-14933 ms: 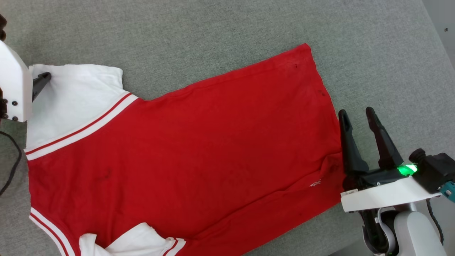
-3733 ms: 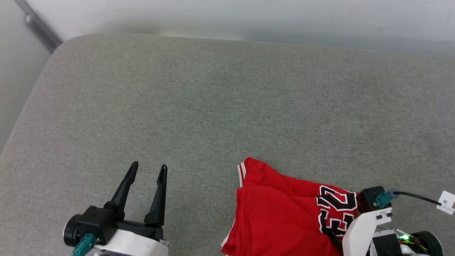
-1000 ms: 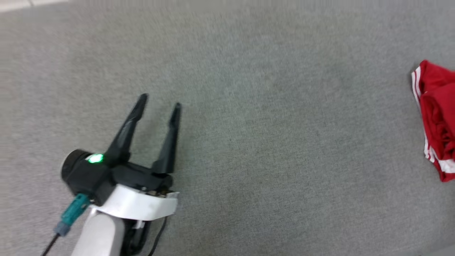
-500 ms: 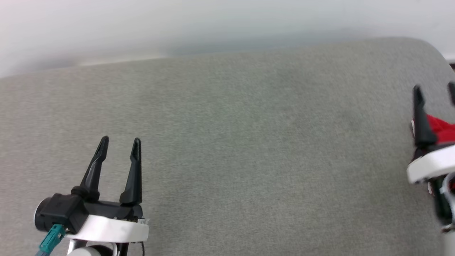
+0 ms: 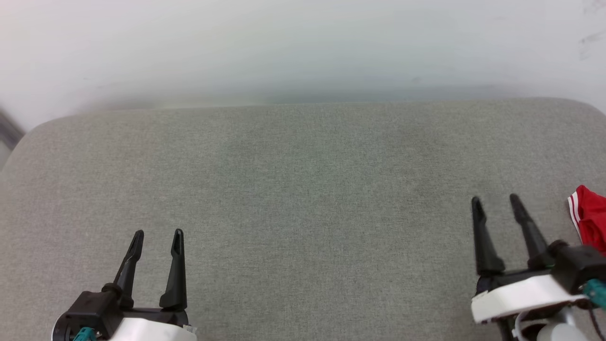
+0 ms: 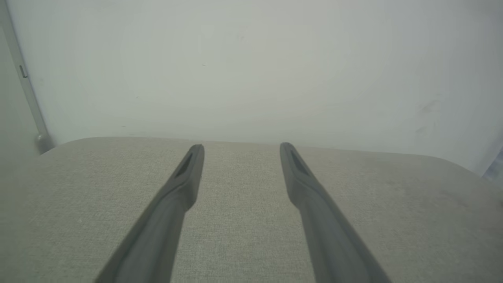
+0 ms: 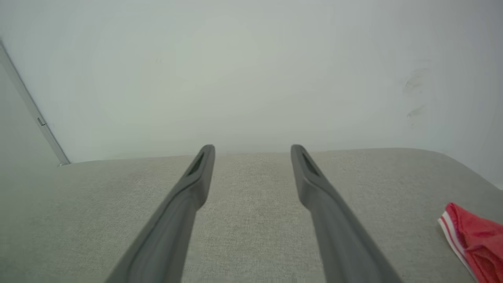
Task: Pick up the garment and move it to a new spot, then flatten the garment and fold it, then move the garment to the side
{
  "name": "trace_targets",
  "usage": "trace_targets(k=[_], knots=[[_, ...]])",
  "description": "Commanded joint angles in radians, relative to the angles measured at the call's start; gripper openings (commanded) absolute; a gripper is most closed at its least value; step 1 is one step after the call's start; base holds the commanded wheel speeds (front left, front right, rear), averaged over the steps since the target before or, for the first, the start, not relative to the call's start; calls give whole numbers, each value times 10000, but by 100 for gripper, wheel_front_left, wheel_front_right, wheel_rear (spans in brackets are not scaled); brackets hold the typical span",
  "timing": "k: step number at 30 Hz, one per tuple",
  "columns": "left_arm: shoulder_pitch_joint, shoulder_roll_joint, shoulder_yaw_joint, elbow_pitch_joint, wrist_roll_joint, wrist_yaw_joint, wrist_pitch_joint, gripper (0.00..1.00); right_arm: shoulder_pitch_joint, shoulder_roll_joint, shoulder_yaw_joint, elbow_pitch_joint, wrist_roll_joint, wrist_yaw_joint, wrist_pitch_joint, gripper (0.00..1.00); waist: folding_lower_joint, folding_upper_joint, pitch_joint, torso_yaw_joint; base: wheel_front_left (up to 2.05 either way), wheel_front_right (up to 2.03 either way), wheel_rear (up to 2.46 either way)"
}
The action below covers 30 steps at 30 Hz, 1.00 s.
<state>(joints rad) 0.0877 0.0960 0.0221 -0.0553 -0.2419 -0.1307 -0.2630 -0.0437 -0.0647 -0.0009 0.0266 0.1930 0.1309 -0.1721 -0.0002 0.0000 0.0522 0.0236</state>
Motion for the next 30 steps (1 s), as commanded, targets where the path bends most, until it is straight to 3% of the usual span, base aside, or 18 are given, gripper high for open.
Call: trace_targets(k=[1,30], knots=[[90,-32,91,65,10,10,-21,100,212,59,99,45,-142,-4,-155,100,2,0,-32,32,0,0,0],[143,-173,25,330,-108,10,-21,100,229,166,457,510,82,-4,-695,100,2,0,-107,-114,0,0,0]])
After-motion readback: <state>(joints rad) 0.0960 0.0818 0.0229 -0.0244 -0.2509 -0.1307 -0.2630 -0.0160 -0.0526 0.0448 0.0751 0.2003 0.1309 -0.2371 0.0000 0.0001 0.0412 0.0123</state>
